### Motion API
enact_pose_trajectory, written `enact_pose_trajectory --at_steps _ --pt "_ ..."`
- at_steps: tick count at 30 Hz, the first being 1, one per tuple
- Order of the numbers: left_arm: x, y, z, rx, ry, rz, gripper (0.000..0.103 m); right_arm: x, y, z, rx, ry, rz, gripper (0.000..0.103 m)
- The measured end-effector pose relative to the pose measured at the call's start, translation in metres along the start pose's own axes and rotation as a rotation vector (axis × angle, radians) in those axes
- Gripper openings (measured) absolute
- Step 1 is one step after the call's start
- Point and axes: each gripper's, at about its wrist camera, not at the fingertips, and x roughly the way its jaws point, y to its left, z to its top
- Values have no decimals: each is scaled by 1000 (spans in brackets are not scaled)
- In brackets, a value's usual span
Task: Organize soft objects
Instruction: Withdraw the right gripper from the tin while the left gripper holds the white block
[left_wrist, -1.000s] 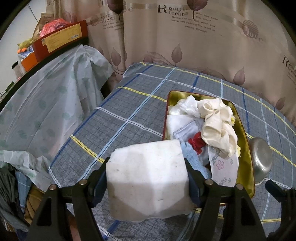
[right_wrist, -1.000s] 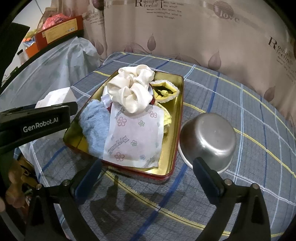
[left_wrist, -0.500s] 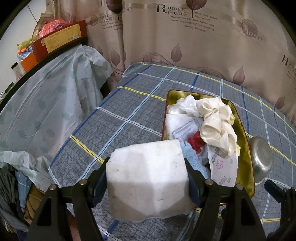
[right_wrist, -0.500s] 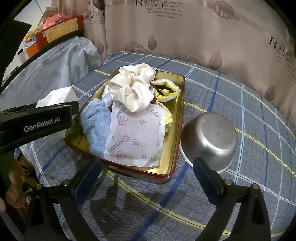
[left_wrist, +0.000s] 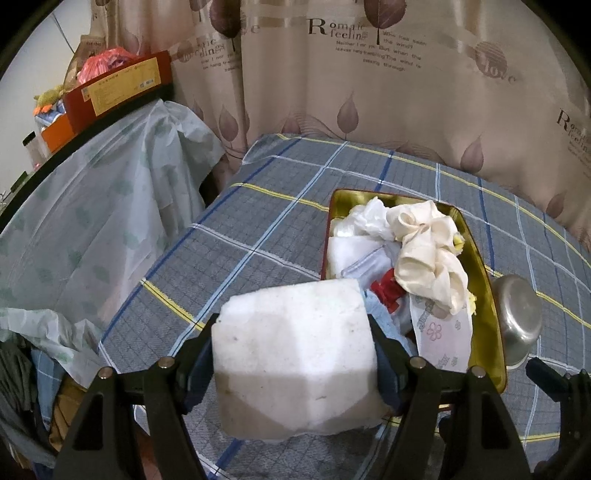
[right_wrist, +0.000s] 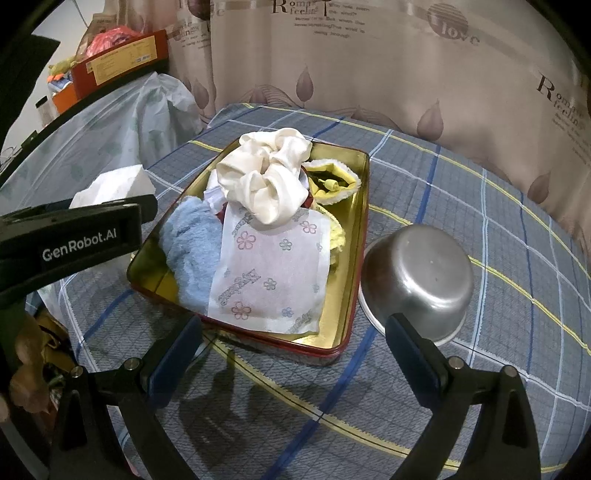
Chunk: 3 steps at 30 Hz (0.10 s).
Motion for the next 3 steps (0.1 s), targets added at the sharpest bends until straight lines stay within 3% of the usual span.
enact_pose_trajectory --at_steps 3 --pt "1 0 1 -8 13 -2 74 0 1 0 -7 -4 -5 98"
